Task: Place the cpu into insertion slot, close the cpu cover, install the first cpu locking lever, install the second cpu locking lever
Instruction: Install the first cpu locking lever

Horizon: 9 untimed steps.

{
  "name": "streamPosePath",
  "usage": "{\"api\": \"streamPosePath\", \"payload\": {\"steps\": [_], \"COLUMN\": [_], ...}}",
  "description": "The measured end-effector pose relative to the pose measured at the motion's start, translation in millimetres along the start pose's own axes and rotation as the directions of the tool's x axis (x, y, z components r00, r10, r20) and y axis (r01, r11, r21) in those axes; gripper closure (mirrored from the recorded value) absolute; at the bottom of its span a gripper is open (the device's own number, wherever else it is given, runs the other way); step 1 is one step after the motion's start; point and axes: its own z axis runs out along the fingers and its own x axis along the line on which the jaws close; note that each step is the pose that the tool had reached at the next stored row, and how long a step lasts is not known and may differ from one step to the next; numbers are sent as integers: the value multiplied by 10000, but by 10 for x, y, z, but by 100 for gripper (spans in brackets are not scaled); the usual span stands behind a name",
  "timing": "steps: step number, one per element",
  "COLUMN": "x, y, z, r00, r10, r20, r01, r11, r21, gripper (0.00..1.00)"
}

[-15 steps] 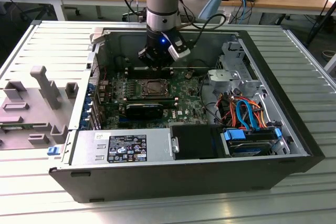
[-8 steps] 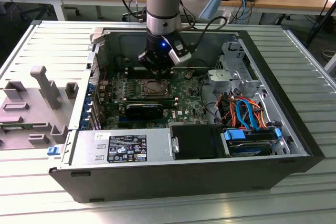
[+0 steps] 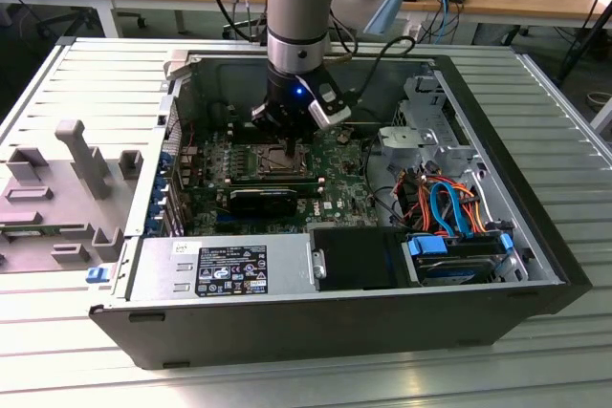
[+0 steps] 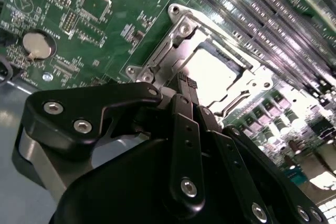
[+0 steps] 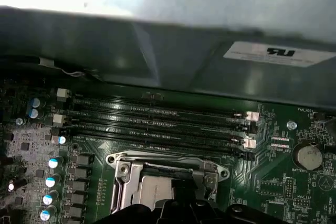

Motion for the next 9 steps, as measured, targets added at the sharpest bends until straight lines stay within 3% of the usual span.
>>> {"api": "streamPosePath", "payload": {"steps": [4, 9], "x": [5, 4], "y": [-29, -25], "z": [-47, -181], "r00": [10000, 10000], "r10": [2, 0], "r20": [-1, 0], "r01": [-2, 0], "r11": [10000, 10000], "r21": [1, 0], "gripper": [89, 89]}}
